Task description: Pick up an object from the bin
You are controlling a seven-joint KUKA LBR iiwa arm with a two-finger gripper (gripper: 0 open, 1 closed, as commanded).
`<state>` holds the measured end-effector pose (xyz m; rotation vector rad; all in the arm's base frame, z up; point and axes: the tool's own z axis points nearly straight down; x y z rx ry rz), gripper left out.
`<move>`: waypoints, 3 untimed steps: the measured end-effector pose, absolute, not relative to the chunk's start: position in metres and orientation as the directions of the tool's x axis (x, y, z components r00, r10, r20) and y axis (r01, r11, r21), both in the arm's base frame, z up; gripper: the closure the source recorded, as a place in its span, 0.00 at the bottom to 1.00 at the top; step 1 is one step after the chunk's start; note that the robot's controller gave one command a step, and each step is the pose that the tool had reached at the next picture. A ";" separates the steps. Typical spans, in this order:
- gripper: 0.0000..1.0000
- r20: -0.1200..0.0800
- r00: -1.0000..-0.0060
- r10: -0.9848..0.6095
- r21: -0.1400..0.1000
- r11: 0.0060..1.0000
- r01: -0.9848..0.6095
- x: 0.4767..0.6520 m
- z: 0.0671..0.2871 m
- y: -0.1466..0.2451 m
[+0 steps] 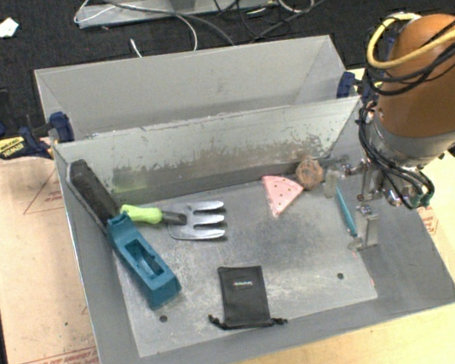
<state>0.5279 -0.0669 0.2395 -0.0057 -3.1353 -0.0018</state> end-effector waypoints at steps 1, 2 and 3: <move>0.00 -0.001 -1.000 0.001 0.000 1.000 0.001 0.529 0.244 -0.067; 0.00 -0.015 -1.000 0.010 -0.002 1.000 0.010 0.526 0.226 -0.061; 0.00 0.002 -0.995 -0.101 -0.001 0.995 -0.101 0.528 0.240 -0.047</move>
Offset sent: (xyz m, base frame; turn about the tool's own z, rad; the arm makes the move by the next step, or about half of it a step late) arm -0.0260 0.0385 -0.1141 0.0384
